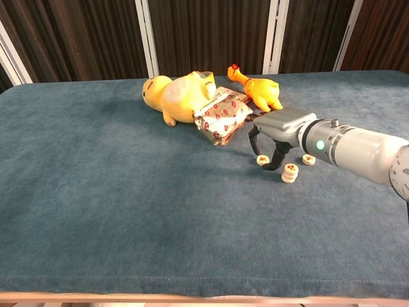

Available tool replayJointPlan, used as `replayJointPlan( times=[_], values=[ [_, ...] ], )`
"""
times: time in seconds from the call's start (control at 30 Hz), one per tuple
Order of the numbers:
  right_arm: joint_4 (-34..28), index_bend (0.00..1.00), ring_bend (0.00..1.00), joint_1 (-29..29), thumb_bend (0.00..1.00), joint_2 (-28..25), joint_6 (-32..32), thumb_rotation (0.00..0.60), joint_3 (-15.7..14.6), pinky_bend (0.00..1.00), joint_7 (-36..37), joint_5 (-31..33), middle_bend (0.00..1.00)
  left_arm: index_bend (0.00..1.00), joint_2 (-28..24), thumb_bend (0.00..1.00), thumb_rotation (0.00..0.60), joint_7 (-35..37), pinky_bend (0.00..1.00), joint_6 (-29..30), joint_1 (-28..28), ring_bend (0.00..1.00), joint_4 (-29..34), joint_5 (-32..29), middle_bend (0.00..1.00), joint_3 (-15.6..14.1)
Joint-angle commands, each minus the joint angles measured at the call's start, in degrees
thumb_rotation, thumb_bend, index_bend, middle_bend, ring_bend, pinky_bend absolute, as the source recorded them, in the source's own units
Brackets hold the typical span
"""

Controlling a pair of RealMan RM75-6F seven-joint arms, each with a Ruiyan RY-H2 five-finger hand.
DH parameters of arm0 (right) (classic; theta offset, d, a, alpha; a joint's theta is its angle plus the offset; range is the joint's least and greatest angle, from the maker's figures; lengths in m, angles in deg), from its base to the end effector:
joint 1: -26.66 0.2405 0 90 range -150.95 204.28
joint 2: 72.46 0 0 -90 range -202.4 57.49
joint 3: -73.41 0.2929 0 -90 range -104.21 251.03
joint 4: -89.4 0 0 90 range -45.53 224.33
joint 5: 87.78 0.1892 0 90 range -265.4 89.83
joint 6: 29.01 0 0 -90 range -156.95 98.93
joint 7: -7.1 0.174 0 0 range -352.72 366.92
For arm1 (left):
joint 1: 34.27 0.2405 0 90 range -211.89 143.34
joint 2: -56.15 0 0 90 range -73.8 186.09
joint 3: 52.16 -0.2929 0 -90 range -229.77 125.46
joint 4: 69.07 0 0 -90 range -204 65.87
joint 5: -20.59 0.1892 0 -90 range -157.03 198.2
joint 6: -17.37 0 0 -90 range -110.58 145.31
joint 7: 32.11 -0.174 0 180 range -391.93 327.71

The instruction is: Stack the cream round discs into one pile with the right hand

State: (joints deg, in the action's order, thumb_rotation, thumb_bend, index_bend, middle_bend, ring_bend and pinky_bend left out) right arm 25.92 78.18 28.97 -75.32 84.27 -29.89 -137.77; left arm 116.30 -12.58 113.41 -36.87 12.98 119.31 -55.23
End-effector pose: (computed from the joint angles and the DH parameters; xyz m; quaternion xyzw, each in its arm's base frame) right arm -0.1705 -0.4395 -0.0732 0.7883 -0.3110 0.2387 0.4742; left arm -0.3348 0.1769 0.2274 -0.6257 -0.3688 -0.4616 0.5094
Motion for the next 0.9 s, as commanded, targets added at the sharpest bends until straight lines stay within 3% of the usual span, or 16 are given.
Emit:
replayJointPlan(
  times=[0.03, 0.67, 0.9],
  values=[
    [-0.06, 0.59, 0.00, 0.01, 0.41, -0.05, -0.11, 0.600, -0.11, 0.00, -0.03, 0.06, 0.02, 0.00, -0.01, 0.44, 0.600, 0.11, 0.07, 0.08, 0.02, 0.00, -0.06, 0.09, 0.00, -0.03],
    [0.35, 0.63, 0.00, 0.80, 0.48, 0.39, 0.07, 0.600, -0.21, 0.00, -1.14, 2.83, 0.03, 0.00, -0.03, 0.44, 0.600, 0.57, 0.07, 0.32, 0.15, 0.00, -0.37, -0.15, 0.00, 0.14],
    [-6.60, 0.64, 0.00, -1.12, 0.48, -3.94, -2.98, 0.600, 0.10, 0.00, 3.22, -1.32, 0.03, 0.00, -0.03, 0.44, 0.600, 0.39, 0.07, 0.36, 0.19, 0.00, -0.30, -0.04, 0.00, 0.08]
  ],
)
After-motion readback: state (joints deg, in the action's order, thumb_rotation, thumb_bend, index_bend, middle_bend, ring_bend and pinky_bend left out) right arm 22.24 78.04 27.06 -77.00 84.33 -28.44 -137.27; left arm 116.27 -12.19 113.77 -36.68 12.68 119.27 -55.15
